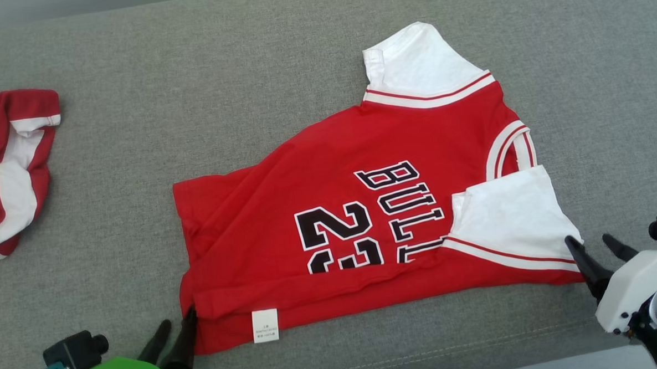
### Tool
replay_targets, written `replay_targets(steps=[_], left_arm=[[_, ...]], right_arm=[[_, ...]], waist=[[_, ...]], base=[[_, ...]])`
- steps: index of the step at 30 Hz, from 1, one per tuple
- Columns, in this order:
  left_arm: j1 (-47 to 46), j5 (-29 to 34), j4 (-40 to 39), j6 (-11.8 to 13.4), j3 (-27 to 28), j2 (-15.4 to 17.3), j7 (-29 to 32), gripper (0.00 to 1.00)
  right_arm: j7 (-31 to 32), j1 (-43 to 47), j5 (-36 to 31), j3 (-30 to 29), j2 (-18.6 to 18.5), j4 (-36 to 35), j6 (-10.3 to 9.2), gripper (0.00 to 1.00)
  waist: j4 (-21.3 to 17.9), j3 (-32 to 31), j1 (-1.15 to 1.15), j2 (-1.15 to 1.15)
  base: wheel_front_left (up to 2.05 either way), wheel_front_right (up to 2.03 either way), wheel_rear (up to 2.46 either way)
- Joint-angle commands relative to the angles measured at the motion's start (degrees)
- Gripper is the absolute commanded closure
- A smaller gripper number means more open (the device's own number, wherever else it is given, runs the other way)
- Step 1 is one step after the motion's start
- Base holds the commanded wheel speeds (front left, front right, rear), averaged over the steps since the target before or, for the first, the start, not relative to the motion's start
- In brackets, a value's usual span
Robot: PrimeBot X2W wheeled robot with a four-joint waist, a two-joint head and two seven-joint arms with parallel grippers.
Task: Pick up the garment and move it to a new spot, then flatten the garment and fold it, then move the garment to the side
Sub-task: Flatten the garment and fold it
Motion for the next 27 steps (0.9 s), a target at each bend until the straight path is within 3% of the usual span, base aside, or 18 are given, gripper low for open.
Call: replay_targets(steps=[1,9,14,20,27], left_arm=[[-0.97,0.07,-1.32,0.59,0.99,0.83,-0.48,0.00],[-5.32,0.96,-11.96,3.12,4.70,5.46,1.58,0.00],[-14.86,2.42,-11.63,3.56,3.70,8.05,6.31,0.00],[-26.10,4.20,-8.20,2.66,0.30,7.97,11.00,0.00],[-33.41,5.34,-3.61,-0.14,-4.04,7.06,14.22,0.00]], right_arm=[[-0.60,-1.32,-0.25,-0.66,-0.60,-0.99,-0.08,0.00],[0.31,-8.50,-0.55,-1.40,-2.72,-8.36,-0.08,0.00],[2.33,-18.88,-2.43,2.31,-4.00,-8.34,-0.06,0.00],[4.23,-35.99,-5.01,10.03,-2.74,0.57,-0.06,0.00],[1.88,-51.04,-8.14,16.47,-4.26,16.09,-0.07,0.00]], waist=[[-0.14,0.43,0.00,0.66],[0.08,5.26,0.00,0.66],[1.33,10.82,0.00,0.66],[2.61,15.83,0.00,0.66],[6.39,18.69,0.00,0.66]], base=[[0.00,0.00,0.00],[0.00,0.00,0.00],[0.00,0.00,0.00],[0.00,0.00,0.00],[0.00,0.00,0.00]])
